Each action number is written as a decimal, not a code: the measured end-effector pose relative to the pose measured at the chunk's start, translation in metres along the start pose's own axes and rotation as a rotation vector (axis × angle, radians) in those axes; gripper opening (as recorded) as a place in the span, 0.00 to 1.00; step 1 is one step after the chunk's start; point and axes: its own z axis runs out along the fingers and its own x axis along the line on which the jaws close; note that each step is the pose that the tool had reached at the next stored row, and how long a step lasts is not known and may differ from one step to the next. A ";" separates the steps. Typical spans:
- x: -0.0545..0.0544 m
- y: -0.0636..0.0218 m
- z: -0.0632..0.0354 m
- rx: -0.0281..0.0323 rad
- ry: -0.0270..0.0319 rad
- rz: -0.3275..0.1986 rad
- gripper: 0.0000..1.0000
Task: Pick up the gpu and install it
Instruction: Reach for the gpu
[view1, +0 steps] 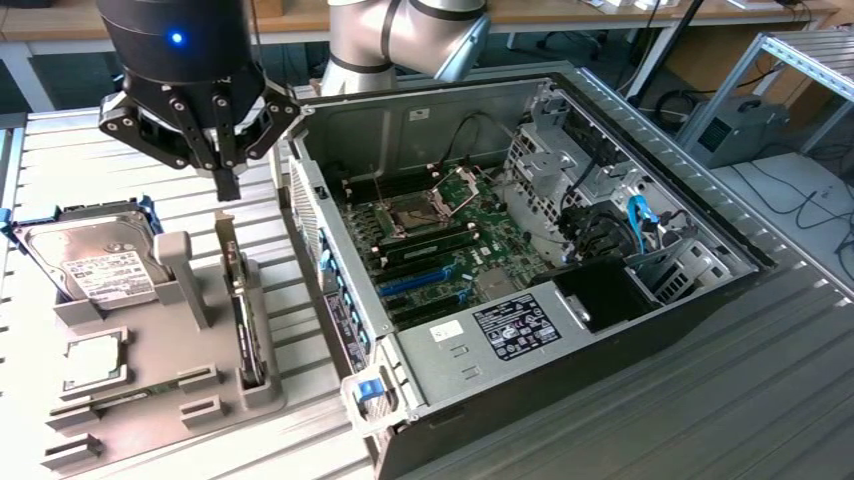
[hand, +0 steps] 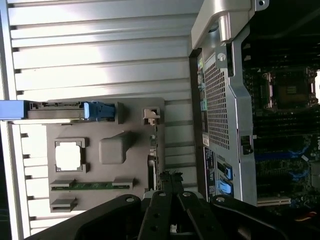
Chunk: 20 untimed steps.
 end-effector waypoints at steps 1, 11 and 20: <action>0.000 -0.0003 0.0001 0.0001 -0.0001 0.000 0.11; 0.004 -0.0033 0.0002 0.0009 0.0000 0.000 0.11; 0.005 -0.0084 0.0006 0.0010 -0.0001 0.000 0.11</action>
